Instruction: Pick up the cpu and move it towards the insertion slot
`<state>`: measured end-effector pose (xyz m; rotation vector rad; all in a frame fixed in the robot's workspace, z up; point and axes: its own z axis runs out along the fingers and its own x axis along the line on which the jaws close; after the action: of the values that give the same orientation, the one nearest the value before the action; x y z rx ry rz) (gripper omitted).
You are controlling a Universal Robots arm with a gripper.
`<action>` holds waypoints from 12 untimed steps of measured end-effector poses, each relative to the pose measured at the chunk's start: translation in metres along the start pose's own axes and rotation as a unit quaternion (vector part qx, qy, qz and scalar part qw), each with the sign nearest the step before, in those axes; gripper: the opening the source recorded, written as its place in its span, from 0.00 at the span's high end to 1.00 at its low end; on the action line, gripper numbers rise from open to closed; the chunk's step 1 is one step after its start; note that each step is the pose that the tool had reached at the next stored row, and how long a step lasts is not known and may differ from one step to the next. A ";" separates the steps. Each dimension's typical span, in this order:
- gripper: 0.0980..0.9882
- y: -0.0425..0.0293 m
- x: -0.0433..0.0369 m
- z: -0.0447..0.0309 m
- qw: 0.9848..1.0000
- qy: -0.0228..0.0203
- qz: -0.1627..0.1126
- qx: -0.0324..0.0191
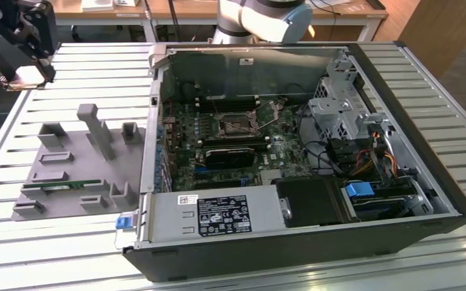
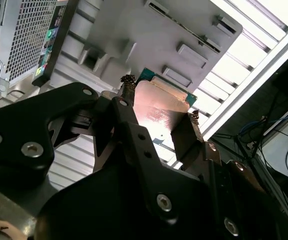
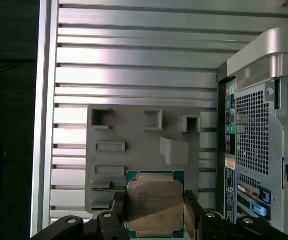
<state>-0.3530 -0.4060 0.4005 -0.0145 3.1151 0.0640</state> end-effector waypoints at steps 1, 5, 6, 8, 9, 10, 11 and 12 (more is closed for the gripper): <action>0.50 0.0000 -0.0043 0.0001 1.000 0.000 0.000 0.000; 0.50 -0.0002 -0.0225 0.0006 1.000 0.001 0.000 0.000; 0.50 -0.0002 -0.0269 0.0007 1.000 0.001 0.000 0.000; 0.50 -0.0003 -0.0361 0.0010 1.000 0.001 0.000 0.000; 0.50 -0.0004 -0.0405 0.0011 1.000 0.001 0.000 0.000; 0.50 -0.0004 -0.0451 0.0012 1.000 0.001 0.000 0.000; 0.50 -0.0005 -0.0496 0.0014 1.000 0.001 0.000 0.000; 0.50 -0.0005 -0.0541 0.0015 1.000 0.002 0.000 0.000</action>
<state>-0.2989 -0.4060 0.4004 -0.0144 3.1182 0.0643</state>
